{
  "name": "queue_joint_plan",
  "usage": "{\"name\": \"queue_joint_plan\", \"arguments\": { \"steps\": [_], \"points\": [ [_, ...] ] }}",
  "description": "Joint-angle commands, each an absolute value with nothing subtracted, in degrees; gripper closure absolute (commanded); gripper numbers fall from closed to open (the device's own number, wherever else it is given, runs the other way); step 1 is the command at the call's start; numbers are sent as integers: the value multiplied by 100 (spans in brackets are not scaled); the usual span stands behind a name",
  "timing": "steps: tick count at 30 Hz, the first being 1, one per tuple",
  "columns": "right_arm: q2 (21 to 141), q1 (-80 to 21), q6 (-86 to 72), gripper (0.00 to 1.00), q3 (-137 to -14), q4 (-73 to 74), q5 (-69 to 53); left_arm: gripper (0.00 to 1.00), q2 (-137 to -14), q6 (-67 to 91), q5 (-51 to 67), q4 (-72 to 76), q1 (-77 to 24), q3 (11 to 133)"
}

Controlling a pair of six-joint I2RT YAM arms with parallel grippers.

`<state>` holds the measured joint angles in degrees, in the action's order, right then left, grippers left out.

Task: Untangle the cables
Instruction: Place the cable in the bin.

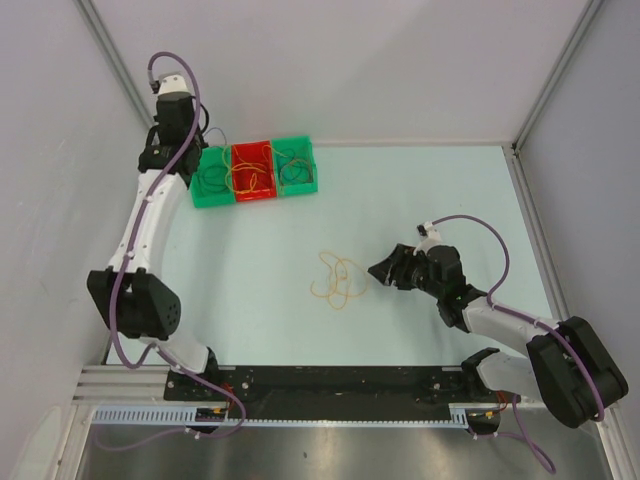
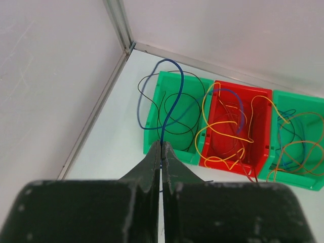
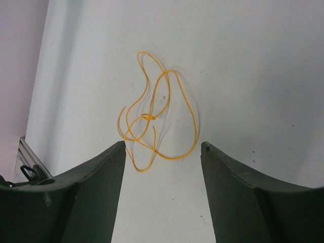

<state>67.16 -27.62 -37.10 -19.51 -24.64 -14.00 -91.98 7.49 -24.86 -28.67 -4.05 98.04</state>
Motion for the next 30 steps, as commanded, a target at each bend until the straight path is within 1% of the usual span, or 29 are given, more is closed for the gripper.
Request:
{"name": "queue_joint_plan", "arguments": {
  "steps": [1,6,10,15,22,30],
  "points": [
    [6680,-2707,-3709,34,-1907,-2751,-1477,100,-9492,659,-2601,-2435,-361,9940],
    [6750,-2663,-3709,34,-1907,-2821,-1582,100,-9782,668,-2777,-2154,-229,10028],
    [6811,-2628,-3735,34,-1907,-2883,-1670,100,-9826,615,-3102,-1706,-185,9748],
    [6873,-2593,-3762,34,-1925,-2927,-1679,100,-10001,422,-2910,-1327,-132,9677],
    [6987,-2575,-3771,35,-1986,-2892,-1696,100,-10608,325,-2953,-1319,-79,10089],
    [7057,-2566,-3779,35,-2039,-2848,-1688,100,-11276,615,-2901,-1538,-18,10722]
  ]
}}
